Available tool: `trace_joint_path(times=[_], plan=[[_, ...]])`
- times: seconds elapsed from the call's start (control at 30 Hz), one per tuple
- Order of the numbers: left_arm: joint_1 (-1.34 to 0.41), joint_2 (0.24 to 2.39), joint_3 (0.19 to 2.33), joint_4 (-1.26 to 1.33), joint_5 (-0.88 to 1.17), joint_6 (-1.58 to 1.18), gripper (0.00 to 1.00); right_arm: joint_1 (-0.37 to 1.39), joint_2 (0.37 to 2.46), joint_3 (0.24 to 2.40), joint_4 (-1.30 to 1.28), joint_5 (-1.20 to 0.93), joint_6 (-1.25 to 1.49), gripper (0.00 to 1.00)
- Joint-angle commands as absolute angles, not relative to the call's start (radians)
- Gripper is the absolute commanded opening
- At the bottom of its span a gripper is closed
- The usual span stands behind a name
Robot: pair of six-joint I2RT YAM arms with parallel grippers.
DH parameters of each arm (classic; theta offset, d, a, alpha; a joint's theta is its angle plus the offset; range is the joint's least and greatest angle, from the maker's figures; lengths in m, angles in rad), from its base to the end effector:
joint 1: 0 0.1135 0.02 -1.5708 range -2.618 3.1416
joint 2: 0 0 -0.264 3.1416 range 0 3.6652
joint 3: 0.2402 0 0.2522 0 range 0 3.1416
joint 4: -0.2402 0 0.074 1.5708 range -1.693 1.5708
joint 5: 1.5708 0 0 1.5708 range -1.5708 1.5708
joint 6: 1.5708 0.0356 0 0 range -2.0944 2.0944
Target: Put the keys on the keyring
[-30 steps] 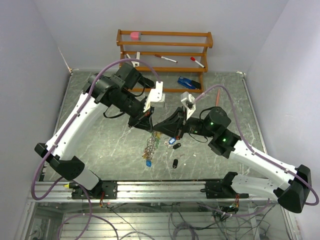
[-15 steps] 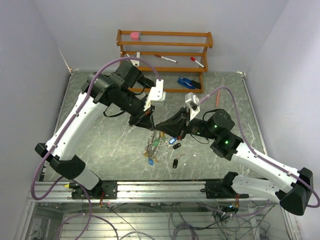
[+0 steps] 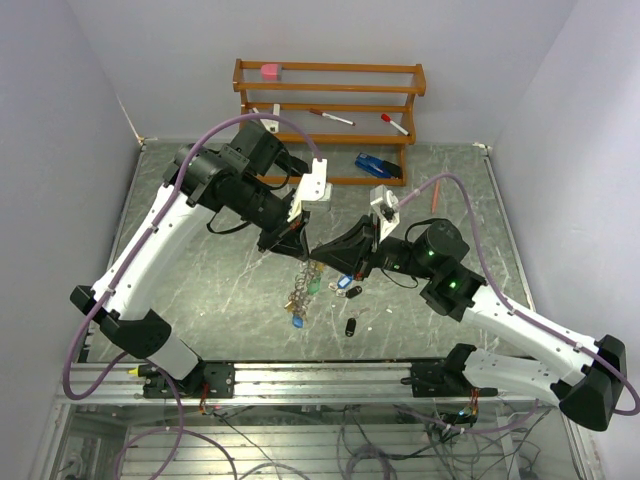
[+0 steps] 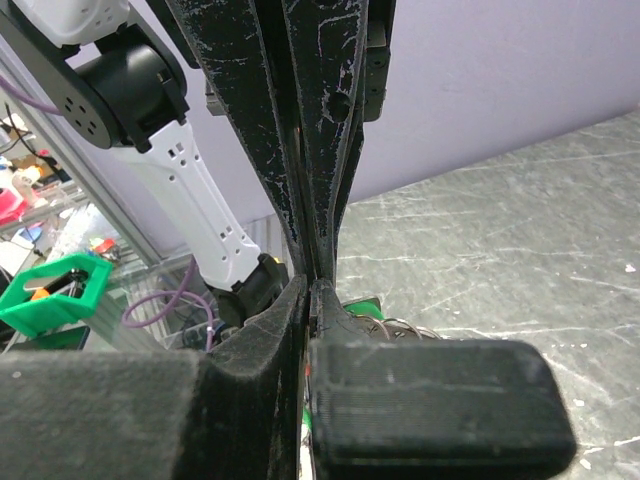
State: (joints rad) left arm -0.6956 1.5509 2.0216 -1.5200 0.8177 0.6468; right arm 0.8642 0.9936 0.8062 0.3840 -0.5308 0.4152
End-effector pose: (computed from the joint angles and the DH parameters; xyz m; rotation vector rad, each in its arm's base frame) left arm 0.1790 -0.1833 0.4567 1.7404 1.7373 -1.0740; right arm 0.1359 0.1870 0.3685 -0.8079 1.3344 1.4003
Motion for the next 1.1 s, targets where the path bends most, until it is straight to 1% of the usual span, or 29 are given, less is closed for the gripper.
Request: trace_joint_path(times=[0.0,0.7,0.87,1.07], plan=[[-0.697,1.544,2.071,-1.497,0.864,0.638,0.07,0.868,0.99,0.784,0.366,-0.549,0.422,0.0],[-0.697,1.555,2.094,-1.497,0.861,0.632,0.07,0.869,1.004,0.779,0.359,-0.547,0.432,0.0],[-0.698,1.549,2.081,-1.478,0.844,0.613,0.08,0.868,0.957,0.75,0.387,-0.47,0.436,0.0],[-0.697,1.546,2.067,-1.461,0.852,0.603,0.13,0.87,0.915,0.761,0.395,-0.394,0.42,0.0]])
